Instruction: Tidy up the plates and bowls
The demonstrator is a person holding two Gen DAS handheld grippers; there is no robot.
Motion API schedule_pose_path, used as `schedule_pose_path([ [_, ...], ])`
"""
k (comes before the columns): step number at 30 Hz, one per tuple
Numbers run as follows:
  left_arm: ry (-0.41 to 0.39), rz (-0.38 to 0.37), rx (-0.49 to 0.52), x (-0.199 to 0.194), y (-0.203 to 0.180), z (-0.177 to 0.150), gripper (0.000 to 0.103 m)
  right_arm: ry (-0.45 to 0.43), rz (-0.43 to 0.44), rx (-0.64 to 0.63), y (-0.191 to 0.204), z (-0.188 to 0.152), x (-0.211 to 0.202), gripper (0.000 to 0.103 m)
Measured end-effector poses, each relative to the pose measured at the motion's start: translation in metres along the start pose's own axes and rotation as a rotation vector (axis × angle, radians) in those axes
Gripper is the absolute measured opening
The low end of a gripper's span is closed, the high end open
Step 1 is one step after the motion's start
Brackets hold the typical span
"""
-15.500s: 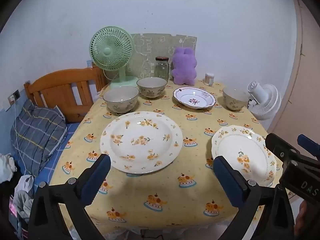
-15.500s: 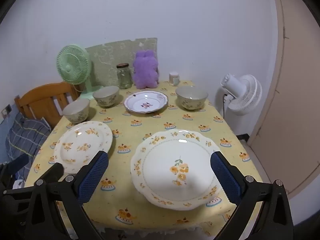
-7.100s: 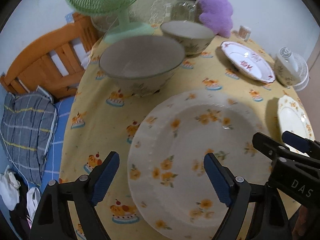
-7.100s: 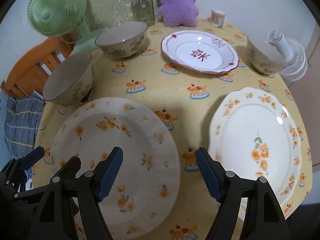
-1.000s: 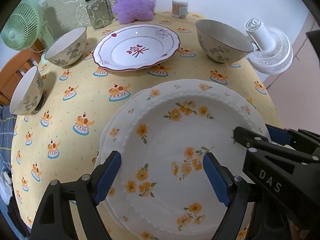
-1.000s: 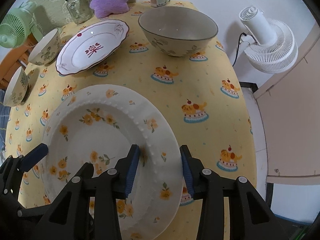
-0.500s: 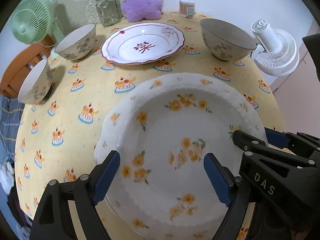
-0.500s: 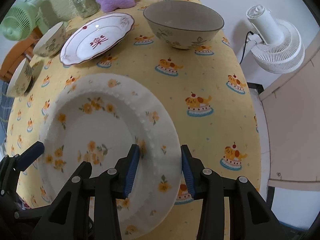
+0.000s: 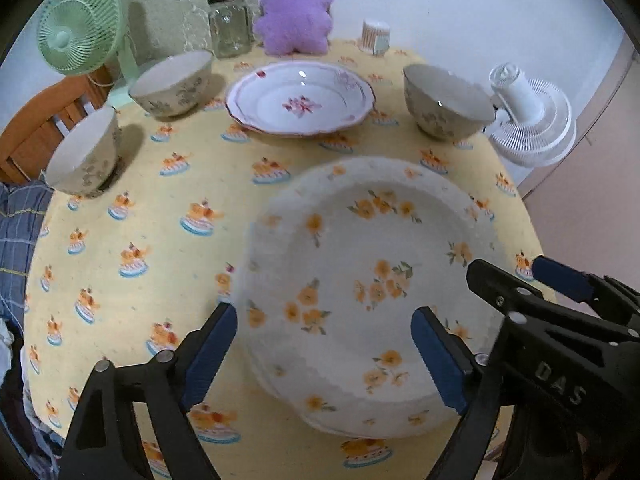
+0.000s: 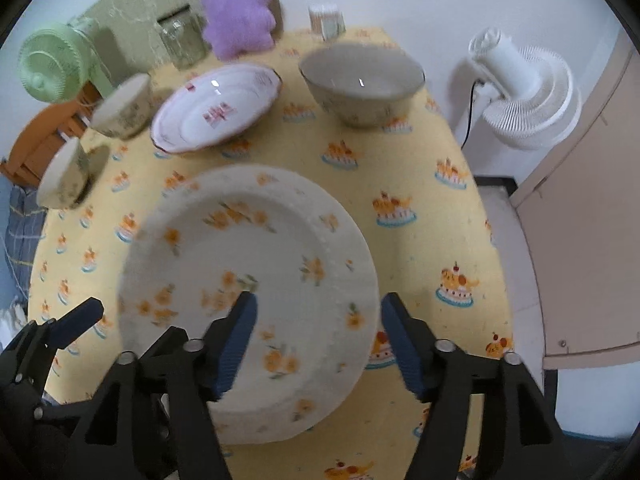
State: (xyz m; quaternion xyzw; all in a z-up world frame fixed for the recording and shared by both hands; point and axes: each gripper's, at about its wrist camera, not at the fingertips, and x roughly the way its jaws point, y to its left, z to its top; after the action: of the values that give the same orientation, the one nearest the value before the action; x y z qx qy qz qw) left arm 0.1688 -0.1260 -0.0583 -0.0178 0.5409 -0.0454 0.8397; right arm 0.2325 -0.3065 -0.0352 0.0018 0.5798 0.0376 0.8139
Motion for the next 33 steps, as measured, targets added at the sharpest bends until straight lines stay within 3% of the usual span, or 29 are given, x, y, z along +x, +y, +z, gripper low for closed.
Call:
schedule_pose_path([
  [4, -0.042, -0.031, 0.017, -0.019, 0.016, 0.007, 0.102, -0.050, -0.010, -0.001, 0.019, 0.006, -0.021, 0.079],
  [16, -0.120, -0.006, 0.013, -0.037, 0.050, 0.050, 0.102, -0.134, -0.025, 0.004, 0.059, 0.047, -0.040, 0.081],
  [26, -0.122, 0.126, -0.104, 0.004, 0.054, 0.097, 0.099, -0.113, 0.020, 0.039, 0.056, 0.103, 0.006, 0.081],
  [33, -0.112, 0.153, -0.123, 0.046, 0.048, 0.128, 0.095, -0.093, 0.030, 0.047, 0.050, 0.139, 0.050, 0.081],
])
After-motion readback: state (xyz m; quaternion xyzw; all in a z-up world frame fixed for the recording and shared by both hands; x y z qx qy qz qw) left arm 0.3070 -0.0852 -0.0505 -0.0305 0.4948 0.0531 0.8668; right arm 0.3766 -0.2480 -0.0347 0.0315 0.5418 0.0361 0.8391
